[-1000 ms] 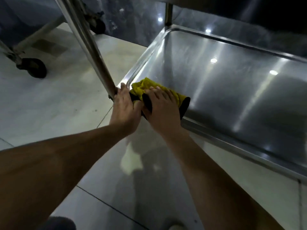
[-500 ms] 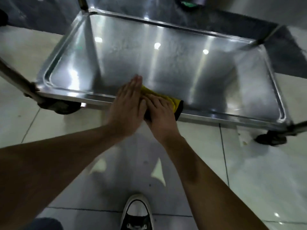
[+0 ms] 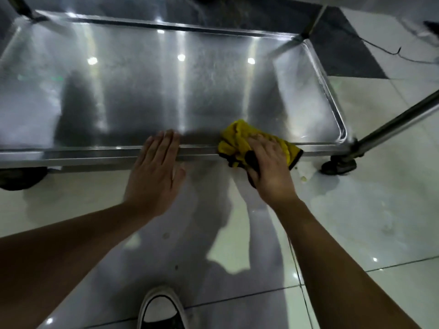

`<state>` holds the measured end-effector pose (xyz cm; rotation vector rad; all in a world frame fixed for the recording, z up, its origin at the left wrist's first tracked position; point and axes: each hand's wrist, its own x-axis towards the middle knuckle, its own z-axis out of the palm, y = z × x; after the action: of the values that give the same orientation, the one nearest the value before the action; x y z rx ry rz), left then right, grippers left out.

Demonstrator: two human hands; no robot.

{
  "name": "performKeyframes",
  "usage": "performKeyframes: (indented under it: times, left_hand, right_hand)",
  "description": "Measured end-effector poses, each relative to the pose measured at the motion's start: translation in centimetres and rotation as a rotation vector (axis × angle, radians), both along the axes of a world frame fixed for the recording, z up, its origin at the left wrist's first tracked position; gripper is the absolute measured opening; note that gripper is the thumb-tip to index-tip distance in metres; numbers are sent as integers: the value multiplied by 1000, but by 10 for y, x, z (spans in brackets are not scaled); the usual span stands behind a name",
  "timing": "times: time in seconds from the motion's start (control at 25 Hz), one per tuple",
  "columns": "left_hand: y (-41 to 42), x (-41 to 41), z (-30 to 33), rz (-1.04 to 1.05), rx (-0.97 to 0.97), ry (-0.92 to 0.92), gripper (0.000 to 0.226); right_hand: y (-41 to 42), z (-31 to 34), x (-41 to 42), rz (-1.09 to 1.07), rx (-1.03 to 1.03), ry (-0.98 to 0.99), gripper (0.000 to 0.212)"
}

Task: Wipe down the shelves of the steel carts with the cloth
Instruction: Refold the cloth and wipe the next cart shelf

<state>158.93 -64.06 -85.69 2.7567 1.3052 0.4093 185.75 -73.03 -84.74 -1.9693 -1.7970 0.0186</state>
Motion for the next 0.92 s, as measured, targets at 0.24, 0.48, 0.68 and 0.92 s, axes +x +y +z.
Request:
performKeyframes:
  times: [0.24,0.48,0.68,0.92]
  left_hand:
    - [-5,5,2,25,13,-30,66]
    - [-11,14,7,67,-19,9,72]
    - [-11,21,7,107,-56,73,76]
    - [-3,14,7,68,-103,97,78]
  right_hand:
    - [-32,7,89,-123,21,99,51]
    - [-10,25,149,-602,-158,79,51]
    - [74,20,95,-633,-205,54,67]
    - [168,18,-51,-122,-202,-28,62]
